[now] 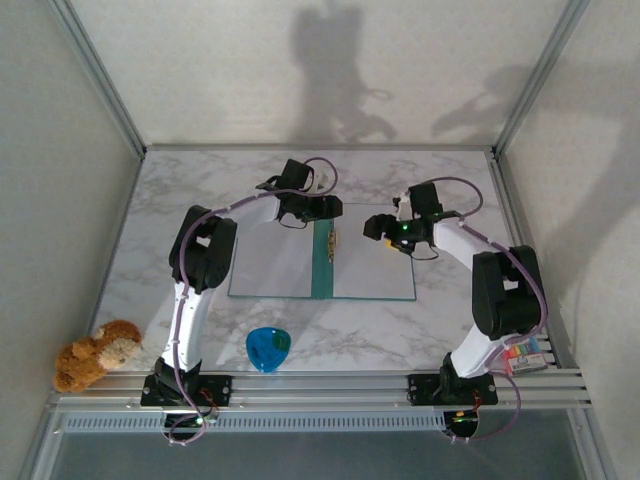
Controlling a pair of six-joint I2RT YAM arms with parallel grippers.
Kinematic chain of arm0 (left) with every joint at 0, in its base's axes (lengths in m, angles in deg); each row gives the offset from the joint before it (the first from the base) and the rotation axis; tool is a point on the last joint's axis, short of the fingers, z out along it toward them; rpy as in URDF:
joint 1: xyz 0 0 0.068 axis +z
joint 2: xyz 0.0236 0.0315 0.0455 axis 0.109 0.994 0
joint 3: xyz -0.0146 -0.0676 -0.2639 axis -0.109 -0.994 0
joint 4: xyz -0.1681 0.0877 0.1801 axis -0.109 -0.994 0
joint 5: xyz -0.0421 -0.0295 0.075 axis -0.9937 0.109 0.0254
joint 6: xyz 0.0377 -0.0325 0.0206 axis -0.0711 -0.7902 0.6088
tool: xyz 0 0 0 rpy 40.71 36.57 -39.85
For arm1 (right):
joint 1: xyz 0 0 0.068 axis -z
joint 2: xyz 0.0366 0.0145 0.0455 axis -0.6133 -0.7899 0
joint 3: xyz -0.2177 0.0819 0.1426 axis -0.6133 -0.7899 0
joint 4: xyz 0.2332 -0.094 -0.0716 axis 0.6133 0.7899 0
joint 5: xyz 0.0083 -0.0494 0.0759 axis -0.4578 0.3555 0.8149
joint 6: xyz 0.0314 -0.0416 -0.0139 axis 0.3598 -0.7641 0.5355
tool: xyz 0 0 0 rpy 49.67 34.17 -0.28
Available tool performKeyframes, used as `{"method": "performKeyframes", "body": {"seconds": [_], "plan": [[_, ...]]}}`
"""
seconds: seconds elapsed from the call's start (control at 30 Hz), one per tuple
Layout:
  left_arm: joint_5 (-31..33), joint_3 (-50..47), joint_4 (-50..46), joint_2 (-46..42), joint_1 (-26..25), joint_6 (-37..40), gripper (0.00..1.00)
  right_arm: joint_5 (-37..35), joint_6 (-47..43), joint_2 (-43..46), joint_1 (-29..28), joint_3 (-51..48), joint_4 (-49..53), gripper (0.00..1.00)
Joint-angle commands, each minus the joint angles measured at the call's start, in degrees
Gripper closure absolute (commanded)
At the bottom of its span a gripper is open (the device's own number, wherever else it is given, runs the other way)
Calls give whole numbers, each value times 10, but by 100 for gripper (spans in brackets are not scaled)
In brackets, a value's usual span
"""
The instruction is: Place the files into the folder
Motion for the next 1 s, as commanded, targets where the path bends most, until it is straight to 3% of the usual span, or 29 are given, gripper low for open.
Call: {"method": "performKeyframes", "body": {"seconds": [0.0,0.97], "plan": [[-20,18,-3,9,-10,12,33,19,-3,22,-4,10,11,21],[-25,29,-3,45,-15,27,33,37,11,52,-4,3,13,20]]}}
